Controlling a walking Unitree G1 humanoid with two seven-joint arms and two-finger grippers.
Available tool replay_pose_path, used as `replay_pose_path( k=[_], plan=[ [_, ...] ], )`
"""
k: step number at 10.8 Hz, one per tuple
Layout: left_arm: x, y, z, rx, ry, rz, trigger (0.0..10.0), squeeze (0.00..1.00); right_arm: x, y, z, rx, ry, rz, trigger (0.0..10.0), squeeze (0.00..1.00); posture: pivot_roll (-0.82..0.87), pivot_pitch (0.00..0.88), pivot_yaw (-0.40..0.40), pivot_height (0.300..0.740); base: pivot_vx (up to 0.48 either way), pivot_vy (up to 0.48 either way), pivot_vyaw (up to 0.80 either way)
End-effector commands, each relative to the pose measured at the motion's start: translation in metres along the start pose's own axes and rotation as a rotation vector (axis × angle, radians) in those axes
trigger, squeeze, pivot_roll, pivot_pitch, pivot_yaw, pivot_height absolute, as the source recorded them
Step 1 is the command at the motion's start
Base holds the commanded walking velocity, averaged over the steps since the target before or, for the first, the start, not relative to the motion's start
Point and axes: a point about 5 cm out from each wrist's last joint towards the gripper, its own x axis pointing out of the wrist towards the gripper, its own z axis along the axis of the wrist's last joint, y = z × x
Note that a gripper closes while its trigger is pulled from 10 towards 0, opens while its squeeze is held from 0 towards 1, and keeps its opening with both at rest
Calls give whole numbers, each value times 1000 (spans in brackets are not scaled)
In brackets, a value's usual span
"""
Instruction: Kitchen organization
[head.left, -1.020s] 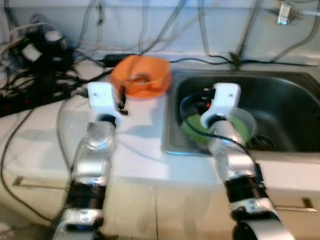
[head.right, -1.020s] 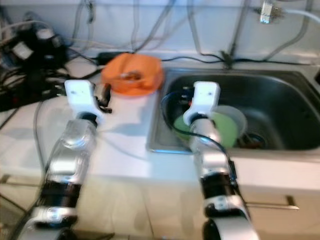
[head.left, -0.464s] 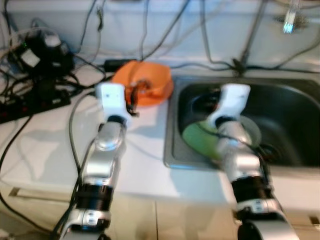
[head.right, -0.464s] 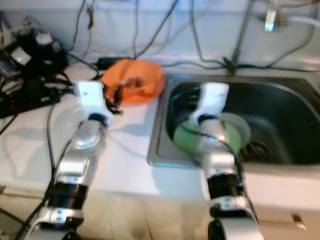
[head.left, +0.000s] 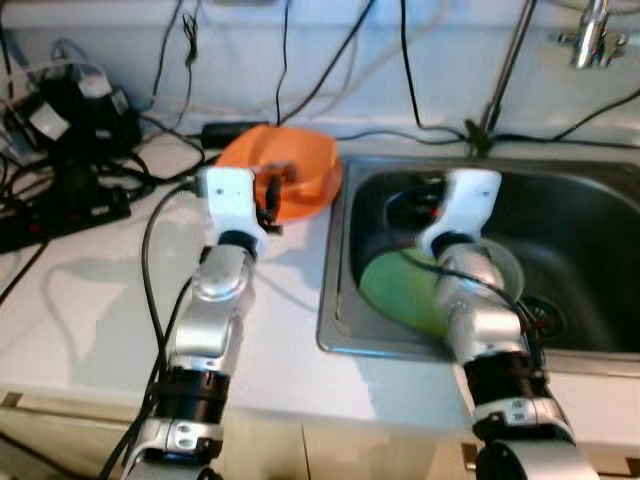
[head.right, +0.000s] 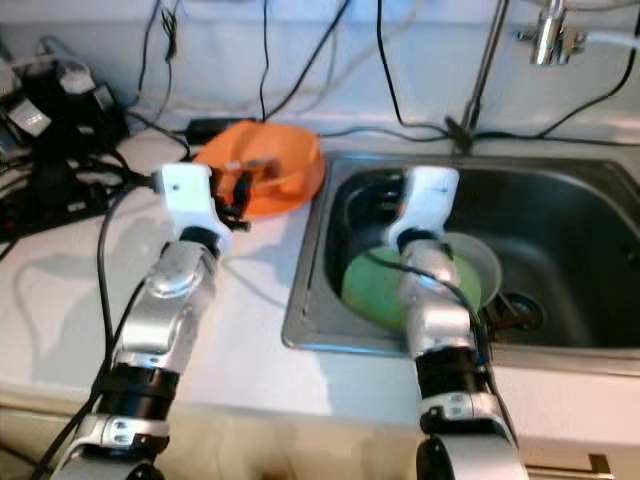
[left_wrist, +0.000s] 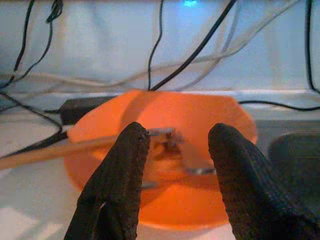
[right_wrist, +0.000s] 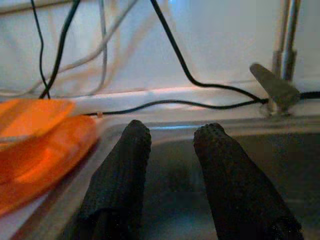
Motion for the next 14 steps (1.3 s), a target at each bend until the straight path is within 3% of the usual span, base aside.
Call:
replay_pose_path(
  k=[1,4,5,7,8,10,13,14],
  plan=[
    [0,5,3,4,-2,-4,10000,0,2,11,2,5,-4,30,10000,0,92,0,35,740,0,0,0],
    [-2,-2,10,55,49,-79,10000,0,0,10,1,7,-3,25,10000,0,93,0,34,740,0,0,0],
    [-2,-3,12,76,111,-111,10000,0,0,10,1,9,-1,23,10000,0,99,0,35,740,0,0,0],
    [-2,0,15,40,236,-123,10000,0,0,11,0,14,-1,21,10000,0,102,0,43,740,0,0,0],
    [-1,2,16,14,264,-119,10000,1000,0,12,0,16,-1,20,10000,0,102,0,46,740,0,0,0],
    [0,6,17,16,307,-109,10000,1000,1,12,-1,20,0,15,10000,0,108,0,48,740,0,0,0],
    [24,1,11,47,394,-154,10000,1000,2,12,1,28,-8,8,10000,0,98,0,62,740,0,0,0],
    [29,1,9,61,409,-162,10000,725,2,11,0,27,-8,4,10000,0,96,0,64,740,0,0,0]
  ],
)
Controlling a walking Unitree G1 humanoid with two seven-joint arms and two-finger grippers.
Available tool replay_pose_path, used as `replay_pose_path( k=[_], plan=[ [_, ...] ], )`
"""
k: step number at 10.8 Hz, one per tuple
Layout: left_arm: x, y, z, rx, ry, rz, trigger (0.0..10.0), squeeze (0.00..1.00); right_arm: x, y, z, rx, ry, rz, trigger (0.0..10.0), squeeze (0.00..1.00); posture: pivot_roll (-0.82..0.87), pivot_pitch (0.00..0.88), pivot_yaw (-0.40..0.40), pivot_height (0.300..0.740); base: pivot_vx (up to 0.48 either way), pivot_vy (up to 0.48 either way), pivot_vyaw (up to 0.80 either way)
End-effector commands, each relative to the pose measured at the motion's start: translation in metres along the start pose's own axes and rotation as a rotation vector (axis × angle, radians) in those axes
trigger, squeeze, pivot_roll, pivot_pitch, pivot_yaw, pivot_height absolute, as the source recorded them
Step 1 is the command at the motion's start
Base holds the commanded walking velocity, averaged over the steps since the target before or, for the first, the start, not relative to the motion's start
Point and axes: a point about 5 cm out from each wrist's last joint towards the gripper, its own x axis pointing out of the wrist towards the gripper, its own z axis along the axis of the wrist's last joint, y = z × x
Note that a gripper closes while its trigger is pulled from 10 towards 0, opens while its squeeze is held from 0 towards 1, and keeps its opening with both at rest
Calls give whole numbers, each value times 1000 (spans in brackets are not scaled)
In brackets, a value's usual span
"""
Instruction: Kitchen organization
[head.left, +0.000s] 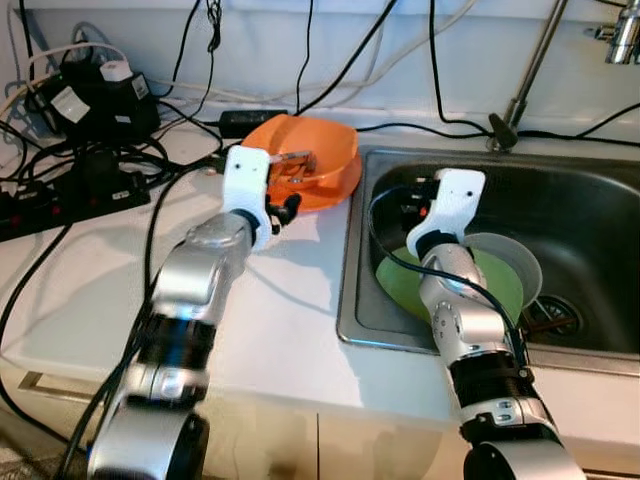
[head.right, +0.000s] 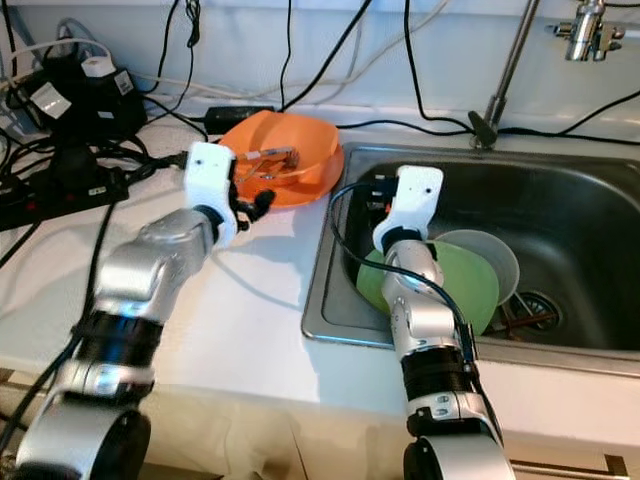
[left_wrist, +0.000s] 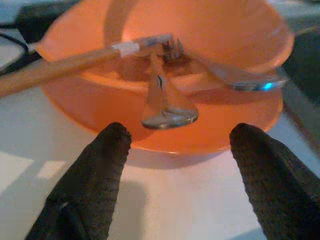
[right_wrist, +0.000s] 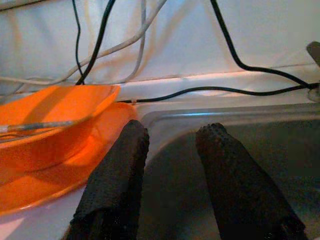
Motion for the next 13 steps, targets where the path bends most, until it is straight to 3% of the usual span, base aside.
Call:
replay_pose_path(
  k=[1,6,10,13],
  plan=[
    [3,3,9,17,-18,1,10000,0,1,-1,1,5,-3,-9,10000,0,92,0,67,740,0,0,0],
    [27,20,17,58,14,31,10000,0,4,-2,4,6,-12,-13,10000,0,84,0,77,740,0,0,0],
    [35,22,17,66,25,27,10000,0,4,-3,4,6,-16,-18,10000,0,72,0,87,740,0,0,0],
    [37,18,16,119,42,-38,10000,0,4,-2,3,8,-19,-19,10000,0,65,0,103,740,0,0,0]
  ],
)
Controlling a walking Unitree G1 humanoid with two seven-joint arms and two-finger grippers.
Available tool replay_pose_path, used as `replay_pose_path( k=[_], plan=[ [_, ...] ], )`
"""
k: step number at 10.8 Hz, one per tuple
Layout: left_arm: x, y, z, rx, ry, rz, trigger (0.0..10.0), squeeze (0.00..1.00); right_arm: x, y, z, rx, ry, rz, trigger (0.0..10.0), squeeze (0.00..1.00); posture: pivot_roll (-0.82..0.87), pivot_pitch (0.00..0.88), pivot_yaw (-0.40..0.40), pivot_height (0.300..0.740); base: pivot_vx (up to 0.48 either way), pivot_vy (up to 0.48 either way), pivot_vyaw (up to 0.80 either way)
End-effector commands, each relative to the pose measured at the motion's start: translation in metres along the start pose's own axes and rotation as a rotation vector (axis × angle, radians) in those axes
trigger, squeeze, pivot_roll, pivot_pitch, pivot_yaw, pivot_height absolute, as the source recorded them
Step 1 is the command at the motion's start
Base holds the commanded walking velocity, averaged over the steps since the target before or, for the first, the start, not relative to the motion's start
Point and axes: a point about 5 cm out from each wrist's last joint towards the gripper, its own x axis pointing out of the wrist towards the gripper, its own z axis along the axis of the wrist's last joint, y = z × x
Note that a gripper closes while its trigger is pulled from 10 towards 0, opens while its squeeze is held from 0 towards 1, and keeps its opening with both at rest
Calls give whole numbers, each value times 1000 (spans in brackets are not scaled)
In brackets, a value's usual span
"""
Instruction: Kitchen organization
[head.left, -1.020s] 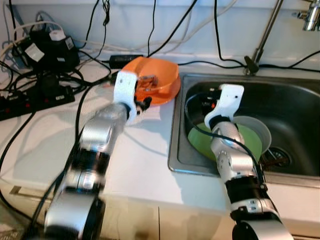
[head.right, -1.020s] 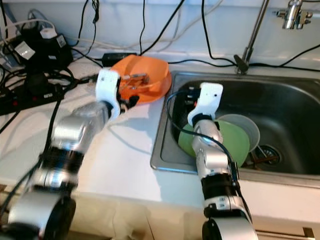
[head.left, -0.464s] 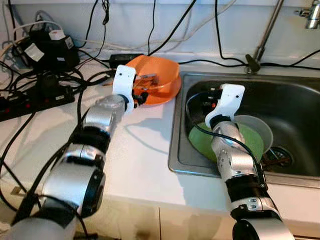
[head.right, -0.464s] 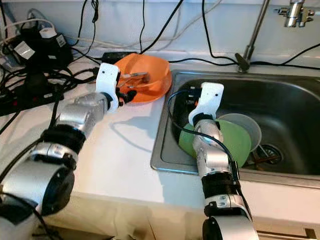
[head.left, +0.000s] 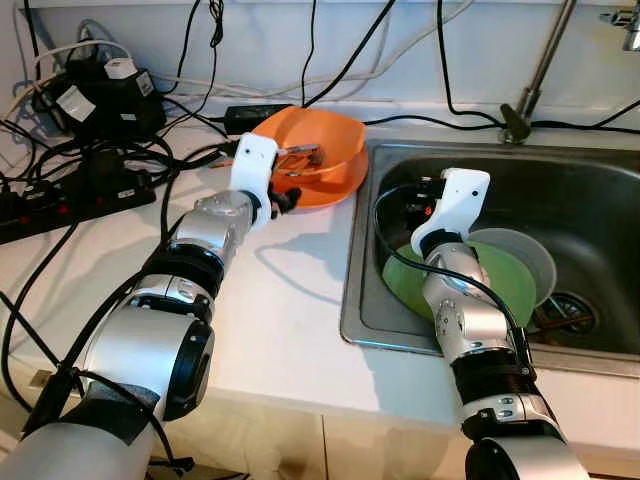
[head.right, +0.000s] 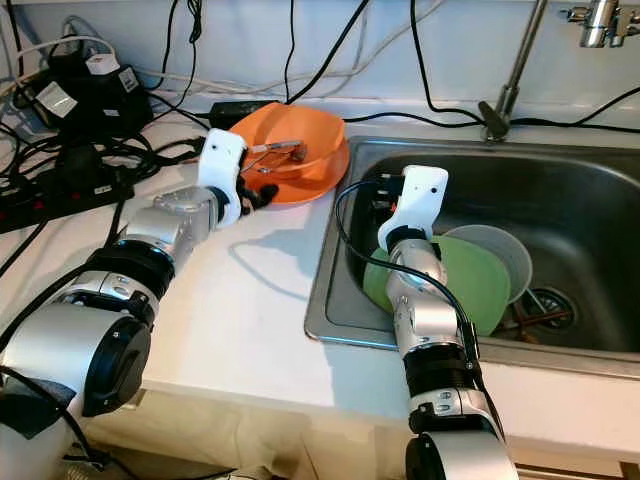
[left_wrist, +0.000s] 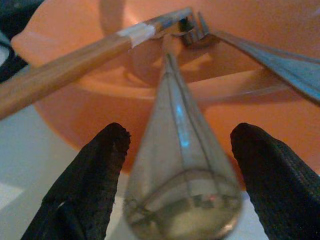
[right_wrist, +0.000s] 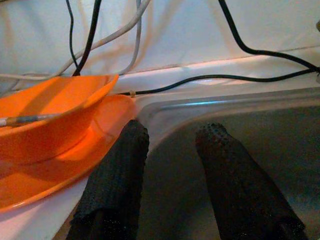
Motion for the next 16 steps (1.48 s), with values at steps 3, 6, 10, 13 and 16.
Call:
replay_pose_path(
  k=[3,6,10,13,16],
  plan=[
    [0,-1,8,95,-36,-73,10000,0,0,4,1,13,-17,-2,10000,0,59,0,120,740,0,0,0],
    [1,-6,2,78,-19,-92,10000,0,0,5,0,16,-15,-1,10000,0,66,0,120,740,0,0,0],
    [1,-8,-14,19,61,-105,10000,0,-1,4,-1,17,-10,-4,10000,0,75,0,126,740,0,0,0],
    [-3,-7,-28,-12,92,-137,10000,0,-1,7,-2,22,-6,5,10000,0,93,0,123,740,0,0,0],
    [-21,-8,-30,-38,68,-152,10000,0,0,9,-4,25,5,21,10000,0,122,0,112,740,0,0,0]
  ],
)
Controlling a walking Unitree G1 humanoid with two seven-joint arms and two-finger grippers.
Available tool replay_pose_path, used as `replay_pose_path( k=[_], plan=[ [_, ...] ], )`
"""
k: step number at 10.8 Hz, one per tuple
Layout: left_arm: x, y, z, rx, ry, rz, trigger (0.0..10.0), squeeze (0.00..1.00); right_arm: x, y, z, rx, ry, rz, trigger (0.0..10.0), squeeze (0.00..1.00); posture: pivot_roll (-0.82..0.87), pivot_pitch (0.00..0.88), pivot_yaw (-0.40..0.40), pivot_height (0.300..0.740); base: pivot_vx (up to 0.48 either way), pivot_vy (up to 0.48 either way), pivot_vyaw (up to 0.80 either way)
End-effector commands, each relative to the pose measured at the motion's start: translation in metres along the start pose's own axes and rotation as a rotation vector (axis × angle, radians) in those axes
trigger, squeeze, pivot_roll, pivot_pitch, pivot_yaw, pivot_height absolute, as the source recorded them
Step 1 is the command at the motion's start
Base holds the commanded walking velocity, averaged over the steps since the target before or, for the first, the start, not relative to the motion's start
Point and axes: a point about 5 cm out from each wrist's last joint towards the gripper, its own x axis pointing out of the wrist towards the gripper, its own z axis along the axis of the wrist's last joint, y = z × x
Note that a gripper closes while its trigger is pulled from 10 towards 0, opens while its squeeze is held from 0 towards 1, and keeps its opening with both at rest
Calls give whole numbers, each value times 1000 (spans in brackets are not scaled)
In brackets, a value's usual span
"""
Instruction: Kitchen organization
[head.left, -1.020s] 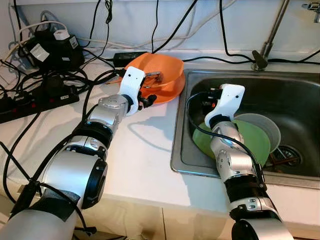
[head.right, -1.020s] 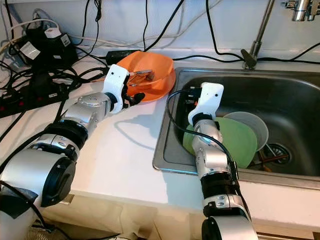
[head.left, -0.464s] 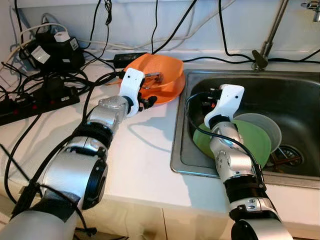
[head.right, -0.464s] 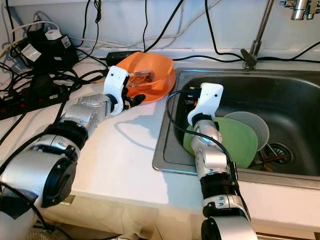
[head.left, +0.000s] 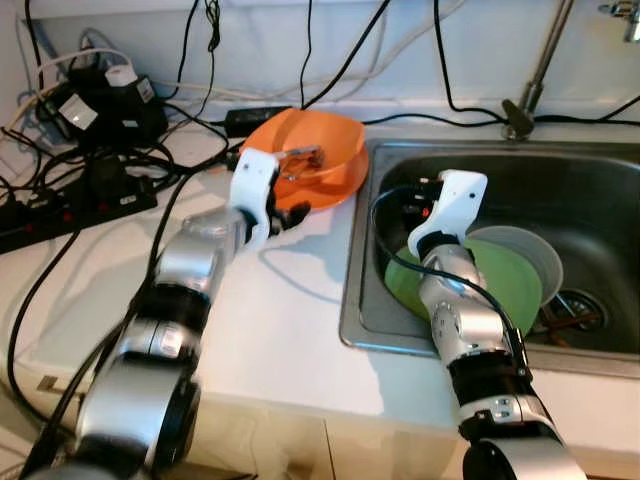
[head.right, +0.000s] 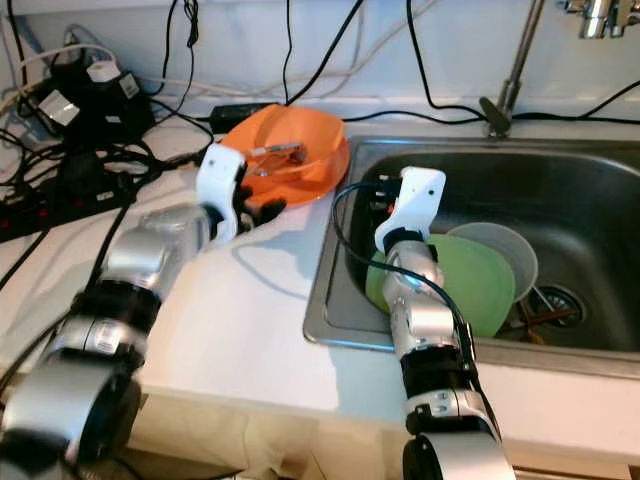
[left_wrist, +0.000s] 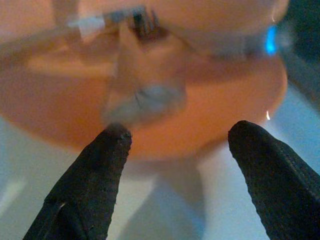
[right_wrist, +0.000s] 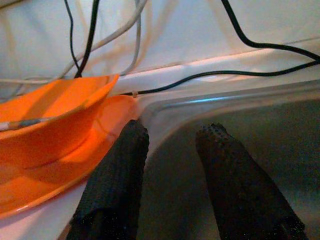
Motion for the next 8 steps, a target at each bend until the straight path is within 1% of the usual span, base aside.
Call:
replay_pose_path(
  k=[1,2,3,4,5,7,8],
  plan=[
    [-5,1,-8,-11,46,-2,10000,0,1,4,-1,9,7,14,10000,0,131,0,111,740,0,0,0],
    [-16,1,-11,-13,52,0,10000,0,1,5,-2,10,8,16,10000,0,133,0,112,740,0,0,0],
    [-20,1,-12,-11,49,9,10000,0,1,5,-2,10,9,17,10000,0,141,0,109,740,0,0,0],
    [-29,1,-8,19,15,44,10000,0,1,5,-2,12,11,19,10000,0,146,0,103,740,0,0,0],
    [-46,-4,17,70,-80,102,10000,0,1,7,-2,14,11,27,10000,0,145,0,100,740,0,0,0],
    [-57,-3,34,103,-116,149,10000,0,2,6,-1,13,10,27,10000,0,144,0,93,740,0,0,0],
    [-56,-3,36,103,-118,155,10000,0,2,6,-2,12,12,29,10000,0,143,0,92,740,0,0,0]
  ],
)
